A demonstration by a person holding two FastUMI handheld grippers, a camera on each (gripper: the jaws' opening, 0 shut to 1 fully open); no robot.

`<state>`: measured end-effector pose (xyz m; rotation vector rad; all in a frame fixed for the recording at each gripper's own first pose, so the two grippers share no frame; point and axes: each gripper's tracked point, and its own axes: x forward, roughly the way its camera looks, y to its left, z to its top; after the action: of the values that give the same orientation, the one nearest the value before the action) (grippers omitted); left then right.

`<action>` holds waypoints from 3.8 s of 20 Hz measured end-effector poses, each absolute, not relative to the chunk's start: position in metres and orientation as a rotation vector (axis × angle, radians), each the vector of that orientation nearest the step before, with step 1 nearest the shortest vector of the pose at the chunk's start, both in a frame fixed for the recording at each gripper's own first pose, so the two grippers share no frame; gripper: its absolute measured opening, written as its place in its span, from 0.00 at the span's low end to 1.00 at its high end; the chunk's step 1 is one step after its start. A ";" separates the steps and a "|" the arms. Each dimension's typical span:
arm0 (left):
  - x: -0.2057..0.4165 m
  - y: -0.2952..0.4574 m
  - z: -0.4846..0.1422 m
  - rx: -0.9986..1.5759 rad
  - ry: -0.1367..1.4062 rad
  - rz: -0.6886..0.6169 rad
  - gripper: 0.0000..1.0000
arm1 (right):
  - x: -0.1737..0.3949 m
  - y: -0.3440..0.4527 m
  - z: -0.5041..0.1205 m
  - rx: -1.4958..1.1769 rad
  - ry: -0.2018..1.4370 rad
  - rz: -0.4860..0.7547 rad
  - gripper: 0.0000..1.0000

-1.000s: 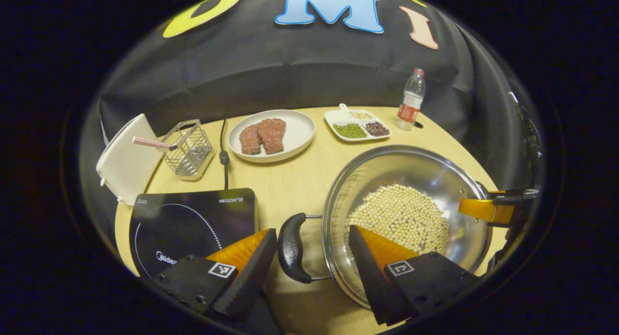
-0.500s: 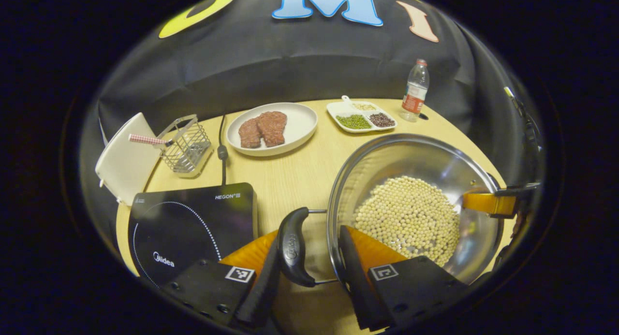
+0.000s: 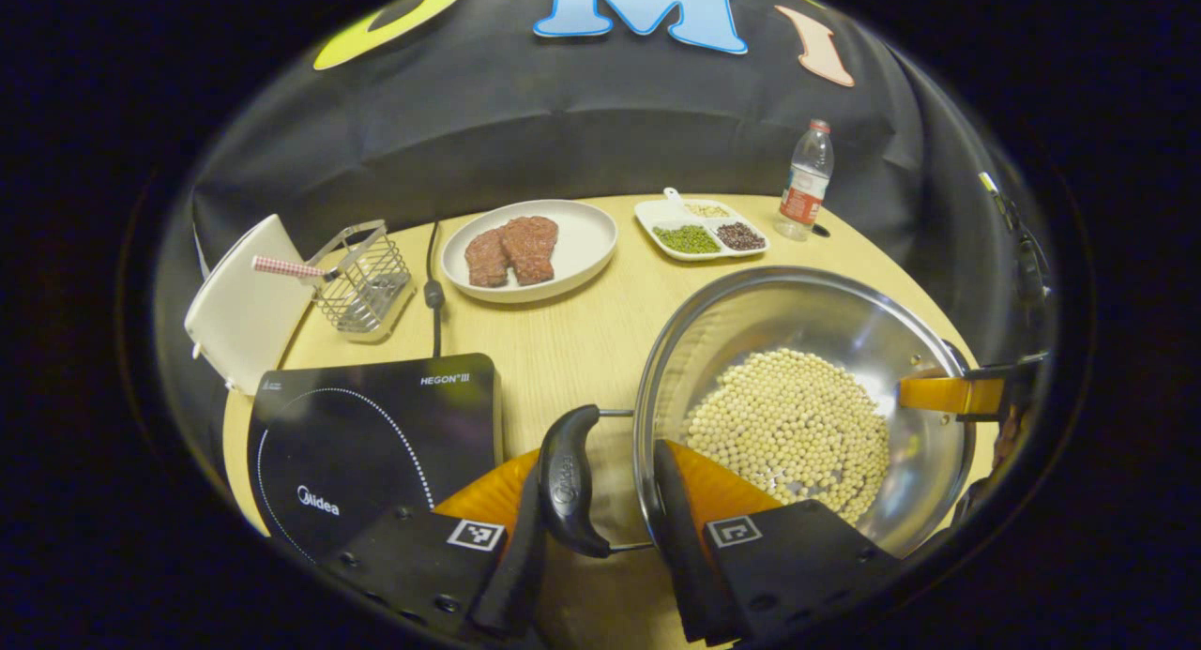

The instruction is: First push the handle of the pot to place it horizontally, then grasp the pot with both hands and set it on the induction cooktop.

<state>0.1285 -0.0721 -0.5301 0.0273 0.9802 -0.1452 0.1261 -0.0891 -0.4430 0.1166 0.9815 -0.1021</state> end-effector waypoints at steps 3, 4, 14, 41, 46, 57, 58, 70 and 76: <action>0.128 -0.070 -0.514 0.020 0.957 -0.147 0.67 | 0.124 -0.088 -0.429 0.111 0.968 -0.095 0.62; 0.128 -0.069 -0.507 0.015 0.950 -0.147 0.60 | 0.123 -0.087 -0.423 0.108 0.961 -0.096 0.62; 0.113 -0.043 -0.445 -0.005 0.909 -0.140 0.64 | 0.099 -0.060 -0.370 0.092 0.929 -0.071 0.62; 0.083 0.123 -0.385 -0.035 0.903 -0.085 0.60 | 0.073 0.096 -0.339 0.077 0.918 0.001 0.62; 0.081 0.155 -0.390 -0.039 0.915 -0.057 0.64 | 0.080 0.125 -0.347 0.071 0.934 0.026 0.62; 0.083 0.216 -0.415 -0.047 0.936 -0.014 0.60 | 0.090 0.181 -0.373 0.067 0.980 0.070 0.61; 0.084 0.222 -0.417 -0.049 0.937 -0.011 0.60 | 0.091 0.185 -0.375 0.069 0.984 0.071 0.62; 0.100 0.266 -0.450 -0.059 0.946 -0.013 0.60 | 0.106 0.229 -0.399 0.071 1.012 0.064 0.62; 0.111 0.273 -0.465 -0.057 0.938 -0.026 0.60 | 0.109 0.238 -0.406 0.078 1.015 0.051 0.62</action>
<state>0.1112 0.2730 -0.4647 -0.0568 0.9383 -0.0261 0.1093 0.2384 -0.4060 0.0783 1.0150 0.0509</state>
